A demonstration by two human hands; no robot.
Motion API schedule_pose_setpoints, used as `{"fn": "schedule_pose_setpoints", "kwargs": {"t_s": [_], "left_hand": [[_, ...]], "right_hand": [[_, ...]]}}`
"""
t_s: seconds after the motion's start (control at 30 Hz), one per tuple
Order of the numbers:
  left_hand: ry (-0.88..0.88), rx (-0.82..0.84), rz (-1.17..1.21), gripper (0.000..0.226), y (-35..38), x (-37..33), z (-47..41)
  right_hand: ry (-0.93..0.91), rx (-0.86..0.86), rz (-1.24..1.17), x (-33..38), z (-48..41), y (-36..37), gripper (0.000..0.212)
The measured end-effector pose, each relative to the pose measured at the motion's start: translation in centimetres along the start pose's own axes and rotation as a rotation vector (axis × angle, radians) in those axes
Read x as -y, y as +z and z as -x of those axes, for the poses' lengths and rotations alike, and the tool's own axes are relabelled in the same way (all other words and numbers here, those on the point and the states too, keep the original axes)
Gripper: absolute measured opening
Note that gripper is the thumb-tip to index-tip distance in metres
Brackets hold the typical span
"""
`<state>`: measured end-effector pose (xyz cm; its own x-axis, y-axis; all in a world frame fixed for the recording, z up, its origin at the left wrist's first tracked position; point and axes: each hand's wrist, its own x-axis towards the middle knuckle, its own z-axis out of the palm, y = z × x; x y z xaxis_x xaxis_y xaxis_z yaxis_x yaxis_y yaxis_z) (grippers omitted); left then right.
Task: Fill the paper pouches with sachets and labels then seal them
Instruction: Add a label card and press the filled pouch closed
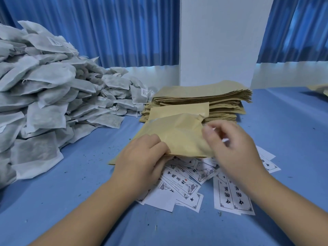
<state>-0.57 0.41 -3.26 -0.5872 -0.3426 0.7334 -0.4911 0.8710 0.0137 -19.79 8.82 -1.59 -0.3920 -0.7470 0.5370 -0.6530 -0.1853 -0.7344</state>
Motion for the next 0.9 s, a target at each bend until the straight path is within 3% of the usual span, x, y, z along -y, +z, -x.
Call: {"fn": "schedule_pose_setpoints", "kwargs": {"t_s": [0.03,0.1,0.17,0.27,0.37,0.5,0.6,0.7,0.8,0.9], "left_hand": [[-0.002,-0.006,-0.007,0.026,0.1,0.0,0.0],[0.023,-0.007,-0.004,0.027,0.0,0.0,-0.2],[0.096,0.018,0.015,0.033,0.0,-0.1,-0.2],[0.161,0.077,0.077,0.047,-0.2,-0.3,0.0],[0.095,0.128,0.156,0.051,-0.4,-0.1,0.3],[-0.016,0.046,0.130,0.033,-1.0,0.4,0.3],[-0.231,-0.033,0.163,0.038,-1.4,0.9,-0.2],[-0.652,-0.087,0.343,0.049,-1.1,0.7,-1.4],[-1.077,-0.073,0.917,0.041,-0.3,-0.3,-3.8],[-1.235,0.048,1.543,0.018,1.5,-2.4,-6.7]], "right_hand": [[0.169,0.029,-0.095,0.1,-0.2,-0.2,0.052],[0.508,0.242,-0.362,0.0,-0.6,-0.6,0.062],[0.688,0.478,-0.684,0.1,-0.6,-0.7,0.056],[0.651,0.650,-0.877,0.2,-0.1,-0.6,0.034],[0.576,0.620,-0.914,-0.2,0.1,-0.4,0.044],[0.434,0.530,-0.965,-0.1,0.0,-0.8,0.058],[0.377,0.456,-0.989,-0.2,-0.2,-1.7,0.059],[0.369,0.346,-0.998,-0.9,-0.6,-2.8,0.048],[0.386,0.246,-0.974,-1.9,-1.1,-4.3,0.038],[0.390,0.233,-0.943,-3.1,-1.2,-6.4,0.039]]}}
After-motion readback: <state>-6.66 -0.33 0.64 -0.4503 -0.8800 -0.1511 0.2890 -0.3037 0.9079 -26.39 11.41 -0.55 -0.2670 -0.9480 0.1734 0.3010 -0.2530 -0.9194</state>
